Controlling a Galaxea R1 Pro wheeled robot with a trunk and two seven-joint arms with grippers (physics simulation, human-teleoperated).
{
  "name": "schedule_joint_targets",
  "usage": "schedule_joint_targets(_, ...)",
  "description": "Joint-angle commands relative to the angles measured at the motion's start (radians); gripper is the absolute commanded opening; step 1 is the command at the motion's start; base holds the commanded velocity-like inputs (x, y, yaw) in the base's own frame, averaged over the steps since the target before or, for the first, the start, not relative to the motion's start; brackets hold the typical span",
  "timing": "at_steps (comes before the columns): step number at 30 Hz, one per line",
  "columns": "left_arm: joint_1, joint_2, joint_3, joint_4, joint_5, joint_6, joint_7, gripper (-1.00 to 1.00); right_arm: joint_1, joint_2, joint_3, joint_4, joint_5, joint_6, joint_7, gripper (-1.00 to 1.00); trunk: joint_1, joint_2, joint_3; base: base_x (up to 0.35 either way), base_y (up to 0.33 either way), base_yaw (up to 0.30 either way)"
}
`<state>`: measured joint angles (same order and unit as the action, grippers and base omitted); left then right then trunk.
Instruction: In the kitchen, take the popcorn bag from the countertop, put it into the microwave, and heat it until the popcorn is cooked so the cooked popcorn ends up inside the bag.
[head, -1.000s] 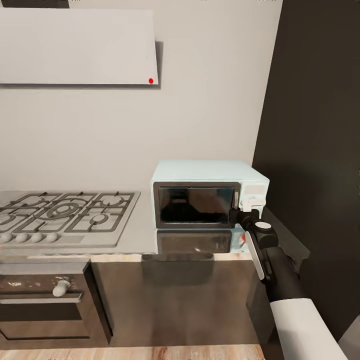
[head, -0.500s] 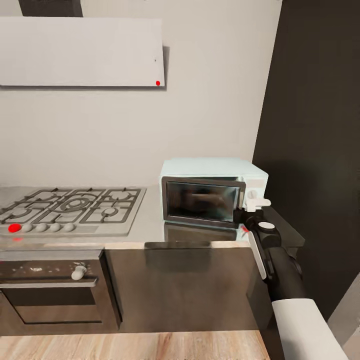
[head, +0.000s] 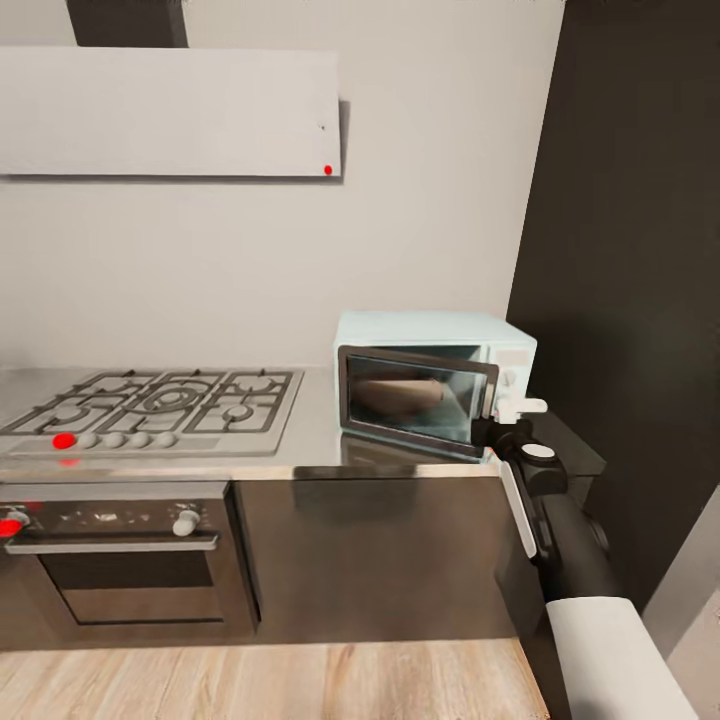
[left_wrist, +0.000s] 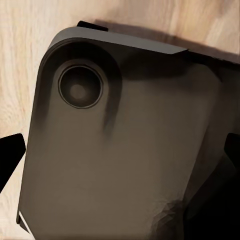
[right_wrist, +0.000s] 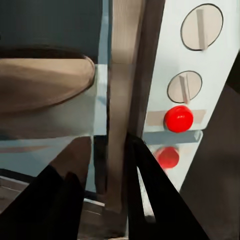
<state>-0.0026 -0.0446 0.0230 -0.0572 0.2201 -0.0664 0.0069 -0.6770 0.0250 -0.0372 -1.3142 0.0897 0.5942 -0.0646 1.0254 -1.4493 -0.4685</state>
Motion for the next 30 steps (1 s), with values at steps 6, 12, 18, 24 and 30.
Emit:
schedule_joint_targets(6,0.0,-0.001,0.002,0.0,0.003,-0.003,0.001,1.0,-0.001,0.001,0.056,-0.002,-0.016,0.003,0.005,-1.0,0.0,-0.001,-0.001,-0.153,0.057,0.0)
schedule_joint_targets(12,0.0,0.0,0.002,0.0,0.003,-0.003,0.001,1.0,-0.001,0.001,0.056,-0.007,-0.016,0.012,0.005,-1.0,0.0,-0.001,-0.001,-0.131,0.002,0.0)
schedule_joint_targets(18,0.0,0.0,0.002,0.0,0.003,-0.003,0.001,1.0,-0.001,0.001,0.057,-0.014,-0.006,0.016,0.006,1.0,0.0,-0.001,-0.001,-0.022,0.0,0.0)
schedule_joint_targets(24,0.0,0.0,0.001,0.0,0.004,-0.003,0.001,1.0,-0.001,0.002,0.057,-0.017,-0.007,0.053,0.008,1.0,0.0,-0.001,-0.001,0.0,0.0,0.0)
schedule_joint_targets(30,0.0,0.0,0.002,0.0,0.004,-0.003,0.0,1.0,-0.001,0.0,0.056,0.002,-0.026,0.195,0.018,1.0,0.0,-0.001,-0.001,0.0,0.0,0.0)
